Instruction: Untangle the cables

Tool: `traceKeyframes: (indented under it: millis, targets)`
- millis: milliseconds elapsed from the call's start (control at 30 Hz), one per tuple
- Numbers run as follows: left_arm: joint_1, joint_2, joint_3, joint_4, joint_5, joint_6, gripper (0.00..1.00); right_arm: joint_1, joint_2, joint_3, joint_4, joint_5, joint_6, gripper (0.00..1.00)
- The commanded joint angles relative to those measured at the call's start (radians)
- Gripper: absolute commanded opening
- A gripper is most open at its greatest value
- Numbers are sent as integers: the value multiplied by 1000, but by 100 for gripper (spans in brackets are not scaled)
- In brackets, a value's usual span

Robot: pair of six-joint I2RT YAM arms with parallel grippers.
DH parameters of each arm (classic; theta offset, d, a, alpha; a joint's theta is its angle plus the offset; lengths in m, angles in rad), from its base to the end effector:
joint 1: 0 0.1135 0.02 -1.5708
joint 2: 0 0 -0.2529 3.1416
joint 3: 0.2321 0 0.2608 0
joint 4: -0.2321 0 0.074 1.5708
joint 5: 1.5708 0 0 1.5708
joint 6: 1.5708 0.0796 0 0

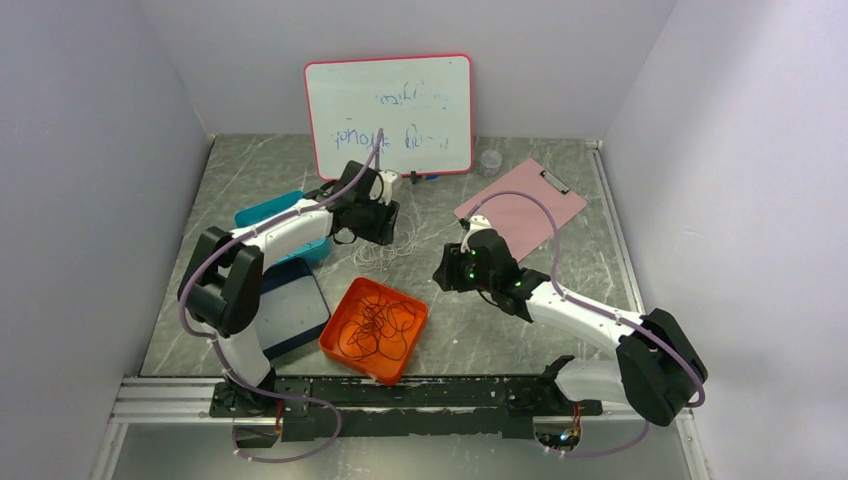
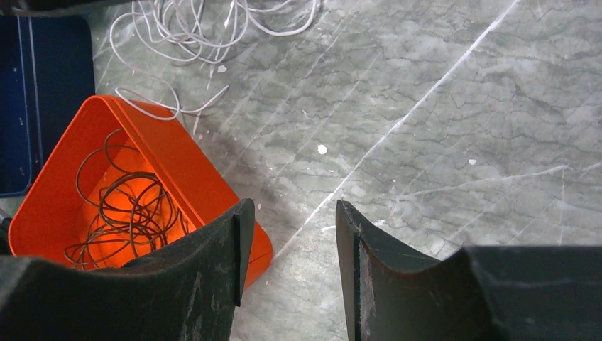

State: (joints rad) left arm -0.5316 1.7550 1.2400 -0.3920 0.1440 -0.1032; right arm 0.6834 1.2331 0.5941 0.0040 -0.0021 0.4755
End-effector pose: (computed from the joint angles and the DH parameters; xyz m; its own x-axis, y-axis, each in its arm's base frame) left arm 0.3484 -0.2181 0.1690 -0.7349 0.3139 -0.6012 0.5049 0.8451 -0.1759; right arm 0.2320 0.1892 0.1578 -0.6986 0.0215 -0.7152 -0.3520 0.8599 0.3697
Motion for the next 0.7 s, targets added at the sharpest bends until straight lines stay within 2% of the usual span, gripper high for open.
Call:
traceKeyframes:
  millis: [0,233,500,567,667]
  targets:
    - [-17,38,10,68,54,26,57,-7,8,-18,35,-12,11,50]
    - [-26,113,53,39,-40,57,49,-7,7,-17,21,-7,-5,50]
    - [-33,97,106,-6,-104,92,14,-7,-4,-18,23,-5,-12,50]
    - [-40,77,123,-24,-137,99,8,-7,-9,-20,28,-7,-8,50]
    - [-53,34,139,-48,-171,103,7,-7,-17,-19,31,-8,-7,50]
